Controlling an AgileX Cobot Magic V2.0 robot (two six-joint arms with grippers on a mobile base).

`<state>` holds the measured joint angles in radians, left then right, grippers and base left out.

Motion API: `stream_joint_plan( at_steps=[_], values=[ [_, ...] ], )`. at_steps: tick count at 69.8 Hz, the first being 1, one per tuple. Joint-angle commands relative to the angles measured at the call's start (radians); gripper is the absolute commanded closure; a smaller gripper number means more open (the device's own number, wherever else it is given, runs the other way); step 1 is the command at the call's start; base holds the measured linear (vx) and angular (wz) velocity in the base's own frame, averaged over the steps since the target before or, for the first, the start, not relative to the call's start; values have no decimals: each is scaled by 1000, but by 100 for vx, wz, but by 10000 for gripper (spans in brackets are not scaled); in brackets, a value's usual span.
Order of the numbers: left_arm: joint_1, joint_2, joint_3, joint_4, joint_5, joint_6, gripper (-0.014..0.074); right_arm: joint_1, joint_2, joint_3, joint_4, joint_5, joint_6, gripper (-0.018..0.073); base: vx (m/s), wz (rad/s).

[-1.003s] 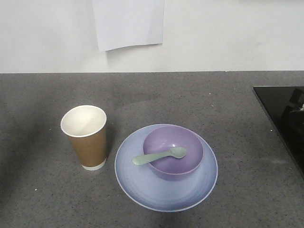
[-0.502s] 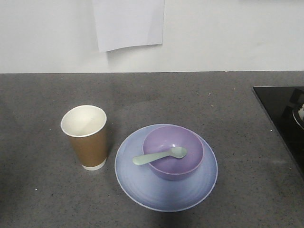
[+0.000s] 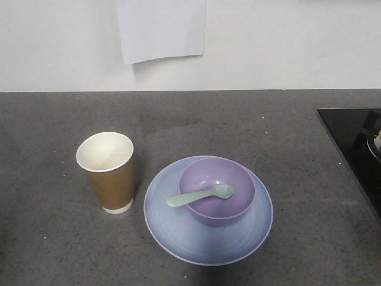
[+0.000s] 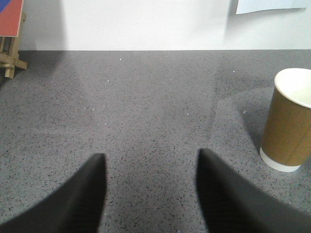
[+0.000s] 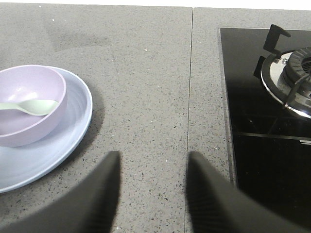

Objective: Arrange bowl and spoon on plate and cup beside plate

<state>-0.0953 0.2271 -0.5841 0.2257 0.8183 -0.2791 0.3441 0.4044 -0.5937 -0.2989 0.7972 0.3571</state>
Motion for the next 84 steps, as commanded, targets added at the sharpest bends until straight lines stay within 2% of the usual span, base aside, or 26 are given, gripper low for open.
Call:
stream_joint_plan(
  at_steps=[1,8,84],
  values=[
    [2,11,-21,6,-75,-13,430,-3,7,-25,-26,-69,-2,414,0,0],
    [2,11,-21,6,-75,-12,606,-3,7,-25,-26,-69,-2,561,0,0],
    [-1,11,-21,5,-86,-14,605,-3,7,-25,-26,-59,-2,570,0,0]
  ],
)
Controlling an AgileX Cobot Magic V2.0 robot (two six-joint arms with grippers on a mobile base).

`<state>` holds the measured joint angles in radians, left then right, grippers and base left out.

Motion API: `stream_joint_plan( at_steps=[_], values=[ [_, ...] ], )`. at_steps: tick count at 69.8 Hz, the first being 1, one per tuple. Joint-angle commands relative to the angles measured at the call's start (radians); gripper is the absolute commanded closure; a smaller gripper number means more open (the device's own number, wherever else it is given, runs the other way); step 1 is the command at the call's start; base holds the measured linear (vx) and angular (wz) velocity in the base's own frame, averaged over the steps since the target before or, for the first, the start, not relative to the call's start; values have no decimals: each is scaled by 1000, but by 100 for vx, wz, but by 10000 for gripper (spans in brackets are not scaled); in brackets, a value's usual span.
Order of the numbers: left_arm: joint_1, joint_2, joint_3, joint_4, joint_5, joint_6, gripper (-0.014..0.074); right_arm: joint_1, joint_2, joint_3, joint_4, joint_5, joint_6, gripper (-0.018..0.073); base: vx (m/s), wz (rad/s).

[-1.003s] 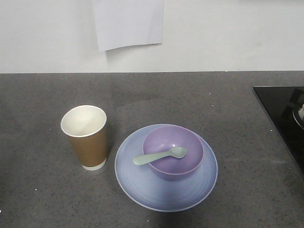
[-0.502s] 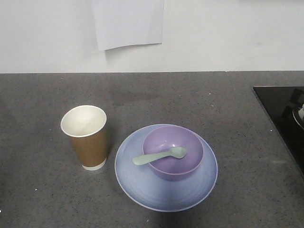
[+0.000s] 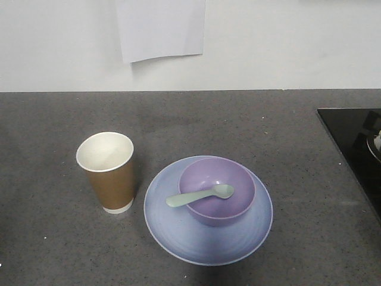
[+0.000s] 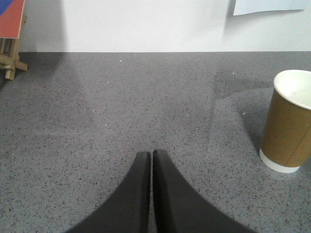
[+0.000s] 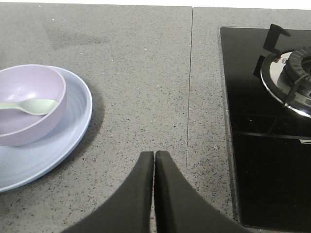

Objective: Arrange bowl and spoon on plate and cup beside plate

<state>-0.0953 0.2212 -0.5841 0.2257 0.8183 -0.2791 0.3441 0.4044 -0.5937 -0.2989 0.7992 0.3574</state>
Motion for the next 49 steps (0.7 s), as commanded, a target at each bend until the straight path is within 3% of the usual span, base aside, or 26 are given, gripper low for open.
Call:
stream_joint_plan(
  at_steps=[1,10,25,41,49],
  values=[
    [-1,17,-21,5,-91,-14,605,-3,7,-25,-26,-61,-2,570,0,0],
    [3,-6,19,-11,-201,-14,604,-3,7,-25,-26,-61,-2,570,0,0],
    [3,-133,272,-75,-506,-5,604,-3,7,-25,-26,-60,-2,570,0,0],
    [3,-227,502,-80,-729,-3,604,-3,7,-25,-26,-60,-2,570,0,0],
    [32,-247,573,-83,-818,-3,604,-3,7,-25,-26,-60,-2,570,0,0]
  ],
)
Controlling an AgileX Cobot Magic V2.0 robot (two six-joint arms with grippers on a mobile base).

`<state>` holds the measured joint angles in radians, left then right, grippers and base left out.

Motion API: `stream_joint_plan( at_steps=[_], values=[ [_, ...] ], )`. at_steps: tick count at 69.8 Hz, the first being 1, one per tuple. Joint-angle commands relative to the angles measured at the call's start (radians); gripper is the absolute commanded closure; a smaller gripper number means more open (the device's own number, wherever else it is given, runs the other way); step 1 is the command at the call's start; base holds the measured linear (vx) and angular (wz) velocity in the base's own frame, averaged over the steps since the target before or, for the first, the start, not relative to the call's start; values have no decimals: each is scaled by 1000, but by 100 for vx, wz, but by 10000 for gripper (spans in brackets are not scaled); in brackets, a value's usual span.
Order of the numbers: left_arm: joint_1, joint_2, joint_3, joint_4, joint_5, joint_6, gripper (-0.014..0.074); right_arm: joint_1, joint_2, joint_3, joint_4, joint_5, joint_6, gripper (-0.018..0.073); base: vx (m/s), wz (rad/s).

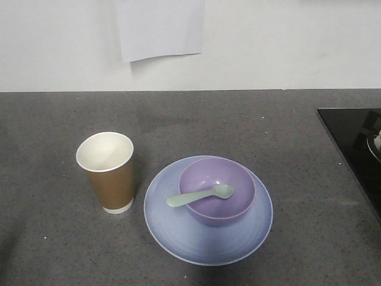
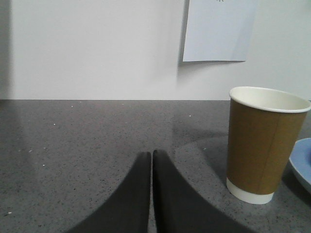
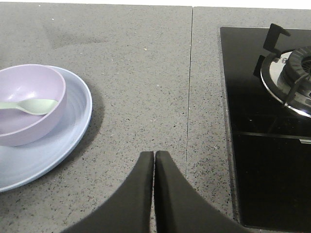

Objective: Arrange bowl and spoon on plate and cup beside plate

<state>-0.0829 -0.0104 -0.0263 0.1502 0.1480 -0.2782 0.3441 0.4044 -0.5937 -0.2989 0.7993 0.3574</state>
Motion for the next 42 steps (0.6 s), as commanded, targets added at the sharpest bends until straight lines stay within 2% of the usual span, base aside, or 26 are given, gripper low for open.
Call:
stream_joint_plan(
  at_steps=[1,11,21,27,42],
  values=[
    [27,-16,21,-7,-161,-4,604,-3,7,-25,-26,-60,-2,570,0,0],
    [71,-16,44,-8,-169,3,604,-3,7,-25,-26,-61,-2,570,0,0],
    [98,-16,44,-39,-176,89,604,-3,7,-25,-26,-60,-2,570,0,0],
    [103,-16,44,-62,-176,122,604,-3,7,-25,-26,-60,-2,570,0,0],
    [103,-16,45,-75,-178,134,604,-3,7,-25,-26,-60,-2,570,0,0]
  ],
)
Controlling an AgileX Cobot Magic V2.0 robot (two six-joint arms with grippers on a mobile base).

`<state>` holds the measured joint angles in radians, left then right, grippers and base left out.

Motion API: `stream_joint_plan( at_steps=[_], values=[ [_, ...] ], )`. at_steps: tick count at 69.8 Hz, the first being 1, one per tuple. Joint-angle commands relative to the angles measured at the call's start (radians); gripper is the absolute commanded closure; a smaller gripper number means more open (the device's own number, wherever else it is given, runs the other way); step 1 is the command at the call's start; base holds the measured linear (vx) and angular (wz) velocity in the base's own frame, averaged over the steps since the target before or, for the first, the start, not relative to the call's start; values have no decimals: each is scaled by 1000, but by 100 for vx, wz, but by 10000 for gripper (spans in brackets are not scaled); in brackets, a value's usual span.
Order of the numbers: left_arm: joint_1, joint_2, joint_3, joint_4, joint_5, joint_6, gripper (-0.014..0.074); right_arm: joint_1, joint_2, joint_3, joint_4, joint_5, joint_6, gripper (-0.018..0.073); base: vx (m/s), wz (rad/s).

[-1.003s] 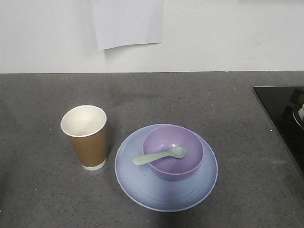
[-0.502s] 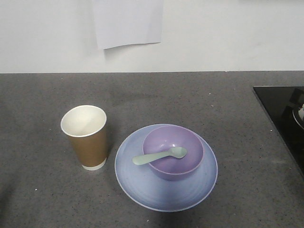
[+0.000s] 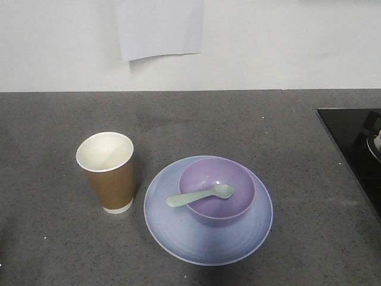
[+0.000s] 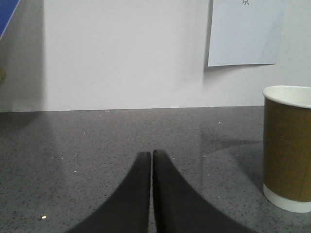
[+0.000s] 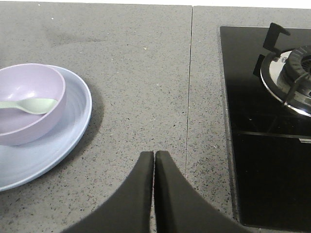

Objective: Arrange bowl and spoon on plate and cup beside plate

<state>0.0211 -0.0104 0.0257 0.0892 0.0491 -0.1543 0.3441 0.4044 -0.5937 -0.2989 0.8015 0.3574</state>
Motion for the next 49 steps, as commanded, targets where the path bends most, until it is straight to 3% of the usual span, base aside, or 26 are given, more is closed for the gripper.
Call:
stream_joint_plan(
  at_steps=[1,49],
  values=[
    [-1,-16,-7,-16,-79,13,604,-3,7,-25,-26,-62,-2,570,0,0],
    [-1,-15,-10,-41,-77,29,604,-3,7,-25,-26,-62,-2,570,0,0]
  ],
)
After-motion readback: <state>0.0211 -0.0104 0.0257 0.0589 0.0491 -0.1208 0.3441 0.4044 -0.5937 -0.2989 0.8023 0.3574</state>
